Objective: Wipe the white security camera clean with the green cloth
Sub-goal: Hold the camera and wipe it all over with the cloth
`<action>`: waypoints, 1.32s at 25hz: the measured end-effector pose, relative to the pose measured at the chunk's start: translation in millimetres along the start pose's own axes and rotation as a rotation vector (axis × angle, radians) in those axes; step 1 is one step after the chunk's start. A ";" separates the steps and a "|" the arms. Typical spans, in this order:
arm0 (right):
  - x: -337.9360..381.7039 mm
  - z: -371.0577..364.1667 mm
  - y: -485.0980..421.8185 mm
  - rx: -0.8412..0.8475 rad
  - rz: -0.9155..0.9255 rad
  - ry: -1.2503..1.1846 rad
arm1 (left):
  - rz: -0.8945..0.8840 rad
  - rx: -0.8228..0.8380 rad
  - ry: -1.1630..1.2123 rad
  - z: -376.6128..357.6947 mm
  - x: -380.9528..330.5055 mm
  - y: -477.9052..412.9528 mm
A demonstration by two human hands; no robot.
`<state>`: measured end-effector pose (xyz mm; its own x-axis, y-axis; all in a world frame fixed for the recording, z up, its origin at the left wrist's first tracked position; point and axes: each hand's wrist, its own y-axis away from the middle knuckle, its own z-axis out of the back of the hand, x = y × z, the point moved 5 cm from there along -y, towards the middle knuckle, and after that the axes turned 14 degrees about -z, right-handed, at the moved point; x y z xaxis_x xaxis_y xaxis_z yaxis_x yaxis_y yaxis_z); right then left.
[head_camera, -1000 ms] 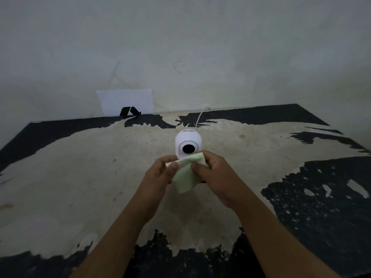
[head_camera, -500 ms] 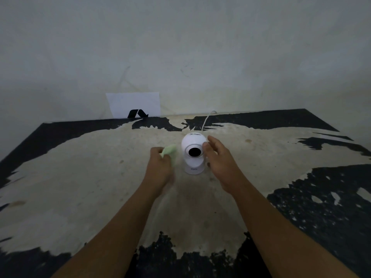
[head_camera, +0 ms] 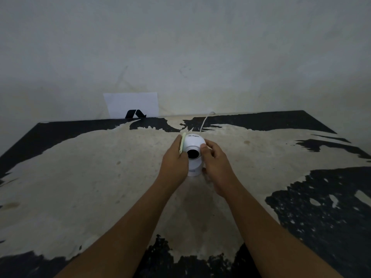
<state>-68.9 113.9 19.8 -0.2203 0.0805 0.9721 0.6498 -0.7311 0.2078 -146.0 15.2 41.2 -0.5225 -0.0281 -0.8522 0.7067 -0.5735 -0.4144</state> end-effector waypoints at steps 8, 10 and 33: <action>-1.5 -2.8 -1.8 -0.057 -0.009 0.016 | 0.011 0.172 -0.064 -14.9 26.1 11.6; -2.5 -2.4 -2.1 -0.054 -0.009 0.006 | 0.022 0.148 -0.061 -11.3 19.4 6.0; -4.7 -1.9 -2.8 -0.024 -0.003 -0.021 | 0.067 0.201 -0.211 -9.3 20.3 9.1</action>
<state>-71.0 114.3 14.4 -0.2067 0.0964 0.9736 0.6317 -0.7468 0.2080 -145.8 17.1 17.2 -0.5804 -0.2291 -0.7815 0.6453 -0.7148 -0.2696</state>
